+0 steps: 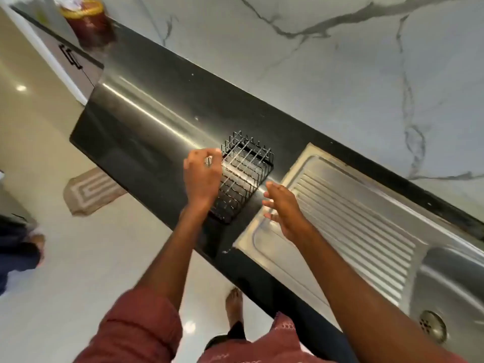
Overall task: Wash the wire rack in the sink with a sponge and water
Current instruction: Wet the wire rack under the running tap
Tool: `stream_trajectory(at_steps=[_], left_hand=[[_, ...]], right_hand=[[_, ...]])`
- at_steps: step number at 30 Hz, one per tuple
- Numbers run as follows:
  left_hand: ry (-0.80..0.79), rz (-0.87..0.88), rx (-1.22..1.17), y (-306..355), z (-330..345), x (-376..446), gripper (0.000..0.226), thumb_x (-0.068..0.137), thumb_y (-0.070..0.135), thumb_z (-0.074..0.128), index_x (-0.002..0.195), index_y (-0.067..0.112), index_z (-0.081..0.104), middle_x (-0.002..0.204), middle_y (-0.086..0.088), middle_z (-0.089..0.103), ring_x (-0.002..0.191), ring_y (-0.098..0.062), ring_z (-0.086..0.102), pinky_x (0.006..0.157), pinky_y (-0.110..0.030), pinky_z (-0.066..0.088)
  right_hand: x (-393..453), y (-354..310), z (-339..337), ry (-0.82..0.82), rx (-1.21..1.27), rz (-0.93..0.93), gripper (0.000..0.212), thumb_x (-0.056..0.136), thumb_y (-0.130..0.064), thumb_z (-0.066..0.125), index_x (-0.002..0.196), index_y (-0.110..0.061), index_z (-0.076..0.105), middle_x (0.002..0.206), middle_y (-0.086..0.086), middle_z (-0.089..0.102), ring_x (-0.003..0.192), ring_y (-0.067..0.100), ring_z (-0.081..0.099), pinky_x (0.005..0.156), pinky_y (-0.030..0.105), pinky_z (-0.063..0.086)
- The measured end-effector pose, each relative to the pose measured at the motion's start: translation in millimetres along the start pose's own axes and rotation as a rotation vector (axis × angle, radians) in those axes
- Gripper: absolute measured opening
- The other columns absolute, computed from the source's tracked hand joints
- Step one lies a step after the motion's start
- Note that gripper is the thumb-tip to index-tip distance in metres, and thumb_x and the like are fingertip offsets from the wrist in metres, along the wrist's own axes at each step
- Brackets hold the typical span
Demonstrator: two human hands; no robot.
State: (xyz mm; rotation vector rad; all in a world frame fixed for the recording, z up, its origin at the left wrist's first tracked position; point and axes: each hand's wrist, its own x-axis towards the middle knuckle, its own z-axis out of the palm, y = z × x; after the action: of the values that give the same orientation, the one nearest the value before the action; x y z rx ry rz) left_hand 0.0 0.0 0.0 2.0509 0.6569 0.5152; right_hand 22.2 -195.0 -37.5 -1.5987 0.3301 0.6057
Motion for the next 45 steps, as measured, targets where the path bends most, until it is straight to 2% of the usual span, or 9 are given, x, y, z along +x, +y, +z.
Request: stream_trajectory(at_steps=[3, 9, 13, 17, 23, 30, 34, 40, 45], left_hand=[[-0.237, -0.153, 0.123, -19, -18, 51, 0.064, 0.102, 0.068, 0.034, 0.092, 0.016, 0.070, 0.104, -0.008, 0.069, 0.108, -0.032, 0.063, 0.094, -0.044, 0.049], [-0.702, -0.427, 0.013, -31, -20, 84, 0.085, 0.097, 0.079, 0.013, 0.139, 0.026, 0.064, 0.148, -0.012, 0.053, 0.137, -0.034, 0.046, 0.117, -0.057, 0.028], [-0.731, -0.455, -0.054, -39, -12, 87, 0.081, 0.078, 0.097, 0.030, 0.110, 0.040, 0.077, 0.139, -0.007, 0.061, 0.130, -0.032, 0.052, 0.118, -0.062, 0.029], [-0.710, -0.414, -0.073, -15, -5, 75, 0.070, 0.092, 0.083, 0.032, 0.103, 0.031, 0.077, 0.120, 0.000, 0.065, 0.103, -0.023, 0.051, 0.100, -0.047, 0.037], [-0.711, -0.249, -0.080, 39, 11, 35, 0.068, 0.100, 0.070, 0.038, 0.125, 0.017, 0.072, 0.153, -0.004, 0.053, 0.142, -0.022, 0.043, 0.103, -0.042, 0.032], [-0.748, -0.003, -0.169, 128, 67, -64, 0.043, 0.101, 0.058, 0.051, 0.103, 0.025, 0.079, 0.114, 0.012, 0.072, 0.103, 0.013, 0.061, 0.096, -0.021, 0.043], [-0.857, 0.287, -0.084, 173, 118, -156, 0.052, 0.086, 0.083, 0.048, 0.104, 0.044, 0.079, 0.123, 0.010, 0.057, 0.115, 0.002, 0.058, 0.095, -0.015, 0.043], [-0.813, 0.695, -0.034, 222, 185, -304, 0.046, 0.096, 0.067, 0.048, 0.114, 0.032, 0.071, 0.124, 0.007, 0.048, 0.111, -0.001, 0.061, 0.076, -0.016, 0.054], [-0.949, 0.128, -0.303, 249, 242, -377, 0.032, 0.105, 0.046, 0.054, 0.126, 0.025, 0.066, 0.125, 0.000, 0.071, 0.087, -0.023, 0.077, 0.063, -0.029, 0.058]], right_hand=[[19, -12, 18, -0.007, 0.051, 0.107, 0.041, 0.099, -0.057, 0.053, 0.128, -0.028, 0.055, 0.131, 0.004, 0.057, 0.117, 0.023, 0.058, 0.090, 0.042, 0.053], [41, -21, 36, -0.018, 0.152, 0.184, 0.051, 0.100, -0.057, 0.050, 0.140, -0.025, 0.047, 0.132, 0.007, 0.056, 0.116, 0.024, 0.058, 0.090, 0.043, 0.053], [44, -17, 39, -0.018, 0.168, 0.152, 0.039, 0.102, -0.053, 0.048, 0.137, -0.036, 0.047, 0.134, -0.001, 0.054, 0.116, 0.022, 0.056, 0.093, 0.044, 0.051], [45, -11, 32, -0.015, 0.221, 0.118, 0.050, 0.102, -0.054, 0.048, 0.149, -0.038, 0.038, 0.136, -0.006, 0.057, 0.123, 0.023, 0.051, 0.089, 0.042, 0.049], [28, -9, -7, 0.018, 0.372, 0.087, 0.047, 0.099, -0.054, 0.054, 0.141, -0.032, 0.050, 0.136, -0.002, 0.060, 0.126, 0.032, 0.051, 0.084, 0.041, 0.053], [-44, -6, -154, 0.106, 0.533, 0.010, 0.042, 0.098, -0.056, 0.054, 0.129, -0.028, 0.059, 0.124, 0.002, 0.070, 0.120, 0.029, 0.057, 0.094, 0.048, 0.049], [-111, 28, -274, 0.150, 0.664, -0.004, 0.047, 0.091, -0.062, 0.058, 0.122, -0.027, 0.066, 0.116, 0.005, 0.073, 0.116, 0.033, 0.062, 0.089, 0.048, 0.047], [-197, 108, -413, 0.213, 0.841, -0.031, 0.057, 0.091, -0.068, 0.054, 0.130, -0.028, 0.064, 0.125, 0.008, 0.071, 0.116, 0.037, 0.065, 0.098, 0.058, 0.049], [-242, 174, -485, 0.237, 0.911, 0.049, 0.065, 0.090, -0.069, 0.051, 0.133, -0.022, 0.061, 0.127, 0.011, 0.070, 0.117, 0.041, 0.066, 0.104, 0.067, 0.042]])
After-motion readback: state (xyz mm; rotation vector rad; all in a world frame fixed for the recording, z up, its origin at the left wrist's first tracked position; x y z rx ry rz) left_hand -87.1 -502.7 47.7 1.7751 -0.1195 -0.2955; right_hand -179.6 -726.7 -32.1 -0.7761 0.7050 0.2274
